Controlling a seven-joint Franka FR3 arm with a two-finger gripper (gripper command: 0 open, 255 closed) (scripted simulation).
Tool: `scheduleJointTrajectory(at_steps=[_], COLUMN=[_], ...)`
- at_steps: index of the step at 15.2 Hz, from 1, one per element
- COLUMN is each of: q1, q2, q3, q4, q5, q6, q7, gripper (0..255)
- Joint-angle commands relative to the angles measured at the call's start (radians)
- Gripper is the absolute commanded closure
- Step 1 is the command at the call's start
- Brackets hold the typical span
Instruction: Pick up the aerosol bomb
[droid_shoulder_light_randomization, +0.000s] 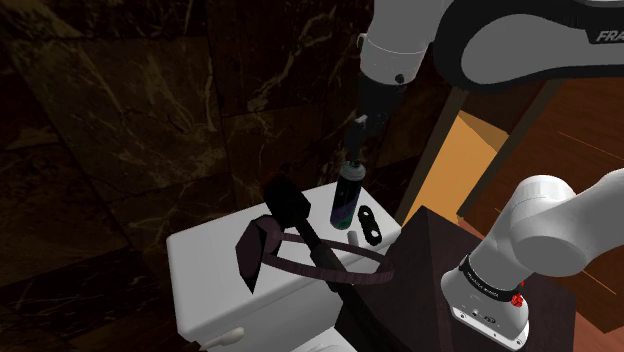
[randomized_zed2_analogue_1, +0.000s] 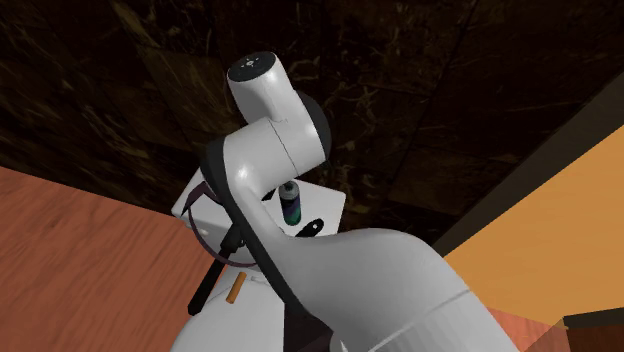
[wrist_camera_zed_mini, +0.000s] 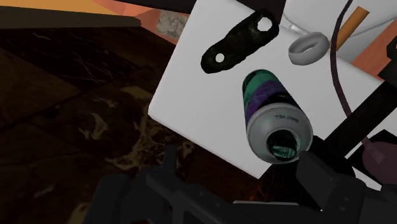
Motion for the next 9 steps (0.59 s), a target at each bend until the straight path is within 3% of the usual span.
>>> scheduleJointTrajectory(at_steps=[1, 9], q1=[0.006, 0.012], q2=[0.04, 0.067], q3=[0.044, 0.08], q4=[0.016, -0.049], q5=[-0.009, -0.012], q6=[0.028, 0.12], q7=[0.033, 0.068], gripper=[0, 0])
